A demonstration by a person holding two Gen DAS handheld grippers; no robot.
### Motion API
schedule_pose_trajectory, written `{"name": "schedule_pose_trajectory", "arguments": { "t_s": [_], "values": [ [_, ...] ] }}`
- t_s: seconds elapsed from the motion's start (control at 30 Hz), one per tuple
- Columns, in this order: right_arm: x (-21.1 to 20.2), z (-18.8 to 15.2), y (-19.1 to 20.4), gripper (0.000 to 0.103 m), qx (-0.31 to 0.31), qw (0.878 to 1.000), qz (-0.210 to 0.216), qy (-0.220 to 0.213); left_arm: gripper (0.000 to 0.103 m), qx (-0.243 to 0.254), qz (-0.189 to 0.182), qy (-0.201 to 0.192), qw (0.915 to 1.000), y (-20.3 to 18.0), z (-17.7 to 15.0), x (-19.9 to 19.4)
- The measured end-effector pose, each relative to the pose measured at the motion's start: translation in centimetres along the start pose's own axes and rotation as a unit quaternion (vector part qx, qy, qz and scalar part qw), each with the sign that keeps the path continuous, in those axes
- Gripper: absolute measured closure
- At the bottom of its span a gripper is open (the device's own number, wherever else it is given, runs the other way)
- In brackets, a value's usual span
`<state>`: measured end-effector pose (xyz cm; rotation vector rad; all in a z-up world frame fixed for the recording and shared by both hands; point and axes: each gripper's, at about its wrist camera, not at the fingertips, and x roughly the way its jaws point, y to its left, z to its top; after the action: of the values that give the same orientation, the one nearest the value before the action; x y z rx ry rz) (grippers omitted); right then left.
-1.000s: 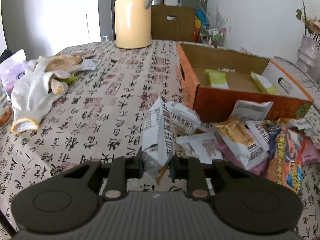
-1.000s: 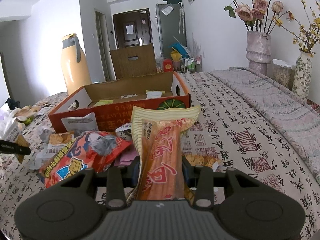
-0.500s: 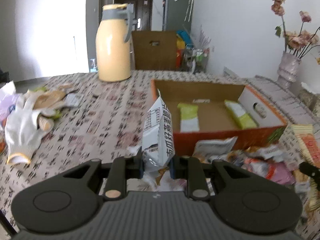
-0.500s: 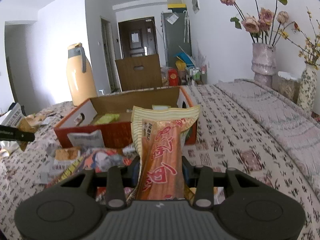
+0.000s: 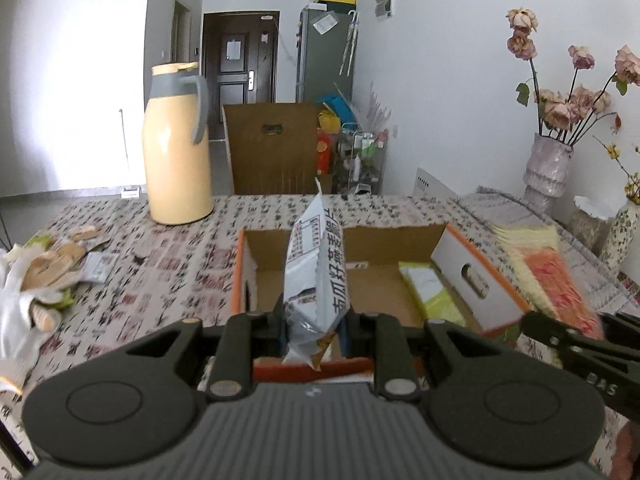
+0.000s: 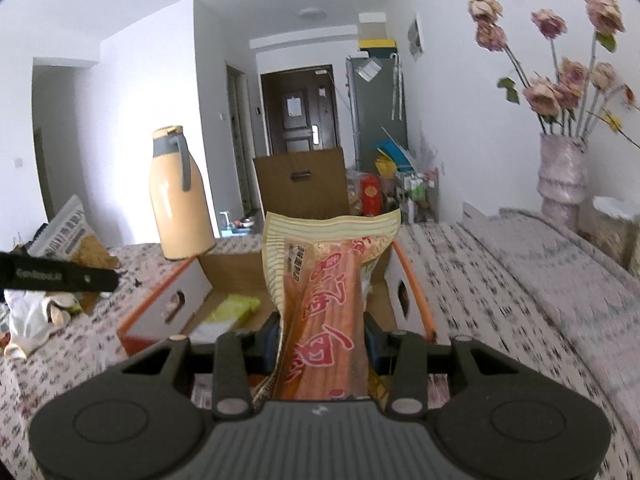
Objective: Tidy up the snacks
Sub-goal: 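Carry both packets over the cardboard box and lower them inside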
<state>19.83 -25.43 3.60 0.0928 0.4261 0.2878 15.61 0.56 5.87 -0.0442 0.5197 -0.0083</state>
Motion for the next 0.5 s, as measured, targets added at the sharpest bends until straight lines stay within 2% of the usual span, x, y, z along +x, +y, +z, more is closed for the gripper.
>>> {"name": "schedule_pose_trajectory", "arguments": {
  "t_s": [0.27, 0.5],
  "values": [
    [5.7, 3.8, 0.0, 0.064, 0.006, 1.0, 0.022, 0.002, 0.08, -0.004, 0.001, 0.004, 1.0, -1.5, 1.8, 3.9],
    [11.7, 4.6, -0.3, 0.064, 0.005, 0.999, 0.016, 0.032, 0.08, -0.013, 0.013, 0.027, 0.9995, -1.4, 1.9, 8.2]
  ]
}}
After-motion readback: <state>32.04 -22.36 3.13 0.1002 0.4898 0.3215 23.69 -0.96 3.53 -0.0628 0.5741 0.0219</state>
